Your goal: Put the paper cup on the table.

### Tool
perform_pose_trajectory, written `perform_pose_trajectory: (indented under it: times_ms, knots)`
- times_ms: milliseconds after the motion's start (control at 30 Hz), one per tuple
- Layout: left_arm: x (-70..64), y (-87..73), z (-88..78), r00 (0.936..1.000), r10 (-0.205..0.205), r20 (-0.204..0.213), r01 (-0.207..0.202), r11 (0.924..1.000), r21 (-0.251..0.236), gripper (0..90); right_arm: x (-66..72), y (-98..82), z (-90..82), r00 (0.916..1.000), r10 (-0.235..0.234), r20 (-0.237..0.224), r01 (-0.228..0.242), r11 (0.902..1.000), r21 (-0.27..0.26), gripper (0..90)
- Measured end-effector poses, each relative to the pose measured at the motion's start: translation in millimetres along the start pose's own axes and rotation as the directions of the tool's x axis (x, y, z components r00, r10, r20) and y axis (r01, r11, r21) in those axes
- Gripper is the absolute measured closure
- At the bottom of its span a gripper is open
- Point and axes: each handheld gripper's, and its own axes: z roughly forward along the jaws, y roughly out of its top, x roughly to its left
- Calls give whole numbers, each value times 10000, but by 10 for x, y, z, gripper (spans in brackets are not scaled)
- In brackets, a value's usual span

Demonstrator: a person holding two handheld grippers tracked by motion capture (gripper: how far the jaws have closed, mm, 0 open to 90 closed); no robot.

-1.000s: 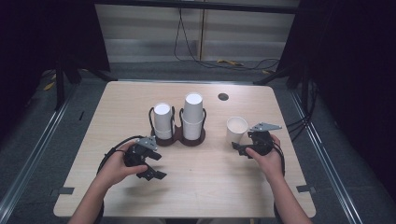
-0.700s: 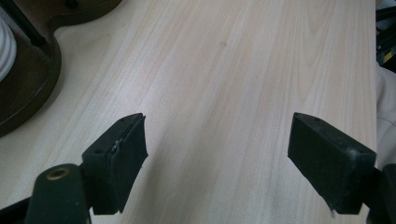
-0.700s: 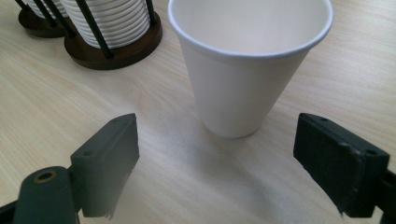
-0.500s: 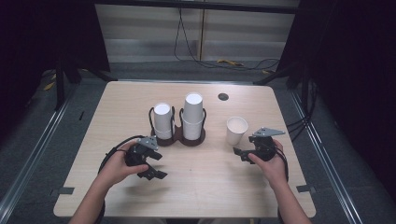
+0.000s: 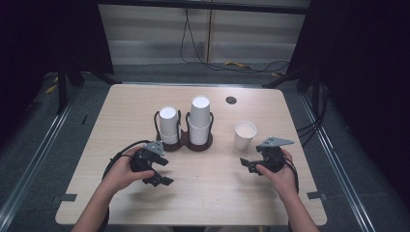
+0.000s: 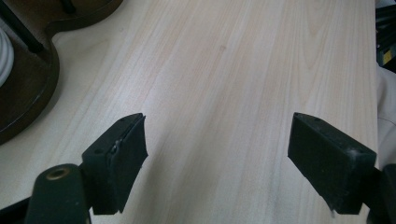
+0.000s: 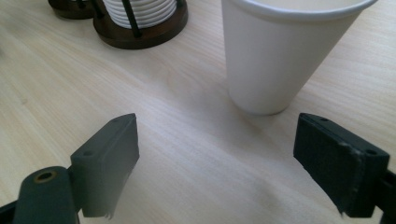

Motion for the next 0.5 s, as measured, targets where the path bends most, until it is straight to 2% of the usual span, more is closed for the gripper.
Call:
perform_pose_trajectory:
  times_ms: [33, 67, 100, 133, 167, 267, 400, 433, 467, 500]
  knots:
    - [-2, -4, 5, 10000, 24, -23, -24, 10000, -93, 193, 11, -4, -3, 10000, -24, -26, 24, 10000, 1, 141]
    - [-14, 5, -10, 9996, 83, -280, -79, 9999, 116, 193, 22, -9, -7, 10000, -91, -21, 91, 10000, -3, 141]
    - [-16, 5, -13, 9997, 85, -249, -82, 9999, 120, 193, 34, -15, -11, 10000, -49, -79, 49, 10000, 12, 141]
    - [-11, -2, -8, 10000, 37, 23, -37, 10000, 0, 193, 45, -22, -14, 10000, -32, -71, 32, 10000, 35, 141]
    - [-7, 0, -14, 9999, 119, 23, -119, 9999, 51, 193, 57, -28, -19, 9999, -44, -95, 44, 10000, 25, 141]
    - [-21, -6, -15, 10000, 23, -93, -25, 9997, -235, 193, 99, -43, -36, 9995, -163, -254, 163, 9999, 1, 141]
    - [-25, -30, -28, 9999, -40, -122, 38, 9999, -148, 193, 166, -78, -36, 9984, -194, -527, 200, 9997, 106, 141]
    - [-13, -32, -44, 9999, 123, -100, -122, 9999, 86, 193, 182, -84, -32, 9982, -230, -546, 236, 9997, 117, 141]
    - [-23, -42, -31, 10000, -66, -47, 66, 9999, -91, 193, 195, -90, -27, 9979, -278, -592, 286, 9995, 136, 141]
    - [-14, -45, -36, 9999, 97, -43, -97, 9999, 30, 192, 209, -93, -24, 9977, -270, -619, 279, 9995, 136, 141]
